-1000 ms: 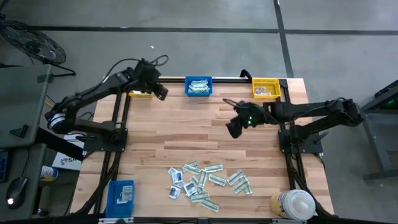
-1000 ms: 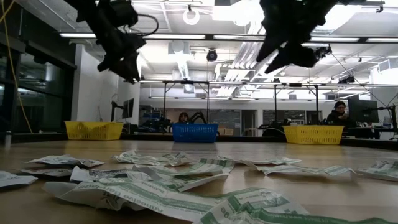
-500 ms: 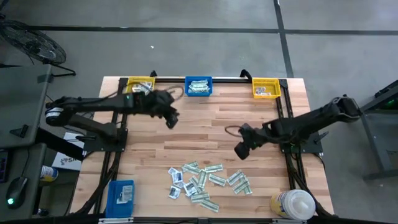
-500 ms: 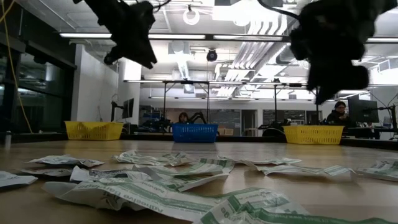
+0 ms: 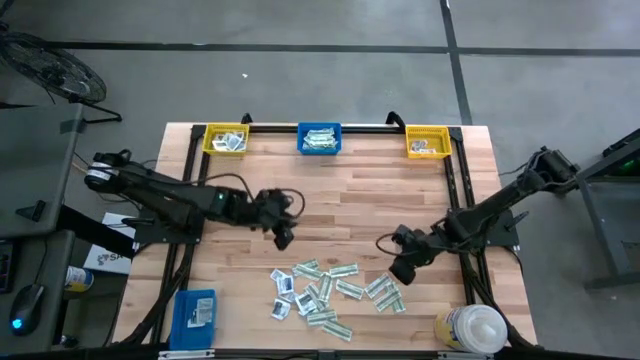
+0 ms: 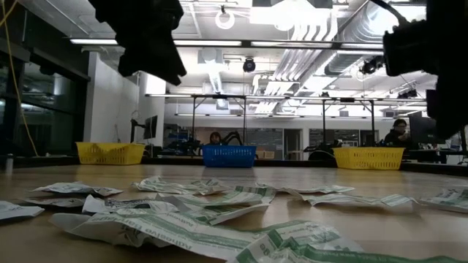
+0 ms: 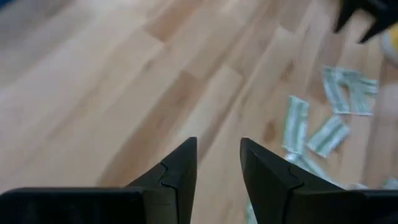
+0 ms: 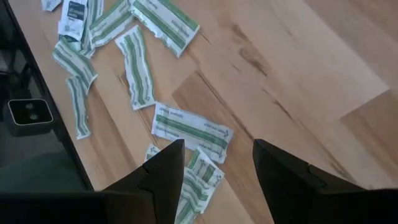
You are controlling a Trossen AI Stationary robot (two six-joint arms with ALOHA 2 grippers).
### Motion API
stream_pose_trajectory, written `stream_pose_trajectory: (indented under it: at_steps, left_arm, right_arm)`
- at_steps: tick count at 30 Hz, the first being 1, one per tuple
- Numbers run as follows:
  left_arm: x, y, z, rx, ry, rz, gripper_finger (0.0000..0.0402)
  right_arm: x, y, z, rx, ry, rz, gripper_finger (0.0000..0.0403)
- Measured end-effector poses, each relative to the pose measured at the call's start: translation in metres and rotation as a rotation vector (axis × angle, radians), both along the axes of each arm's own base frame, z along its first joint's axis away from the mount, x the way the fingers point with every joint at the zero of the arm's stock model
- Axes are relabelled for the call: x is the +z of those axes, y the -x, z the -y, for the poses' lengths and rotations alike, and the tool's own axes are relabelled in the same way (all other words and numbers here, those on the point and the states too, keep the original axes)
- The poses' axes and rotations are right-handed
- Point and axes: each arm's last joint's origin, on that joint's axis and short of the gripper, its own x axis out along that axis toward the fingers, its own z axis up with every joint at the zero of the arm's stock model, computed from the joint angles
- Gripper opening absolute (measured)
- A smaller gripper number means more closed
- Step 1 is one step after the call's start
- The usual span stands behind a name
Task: Pick & Place First Aid Supplies
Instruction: Put the green bandage pack into the top blue bin
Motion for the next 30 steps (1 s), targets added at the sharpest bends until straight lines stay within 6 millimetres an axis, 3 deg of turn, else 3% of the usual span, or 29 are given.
stream_pose_trajectory:
  at_steps: [9, 17, 30]
  left_arm:
    - [-0.014, -0.012, 0.027, -0.043, 0.020, 0.016, 0.0122]
    - [-0.016, -0.015, 0.028, -0.034, 0.017, 0.025, 0.0122]
    - [-0.016, -0.014, 0.027, -0.028, -0.013, 0.025, 0.0122]
  right_arm:
    - [-0.022, 0.013, -0.009, -0.006, -0.056, 0.081, 0.0185]
    - [-0.034, 0.019, -0.006, -0.028, -0.064, 0.067, 0.0185]
    - [-0.058, 0.007, -0.016, -0.029, -0.095, -0.004, 0.0185]
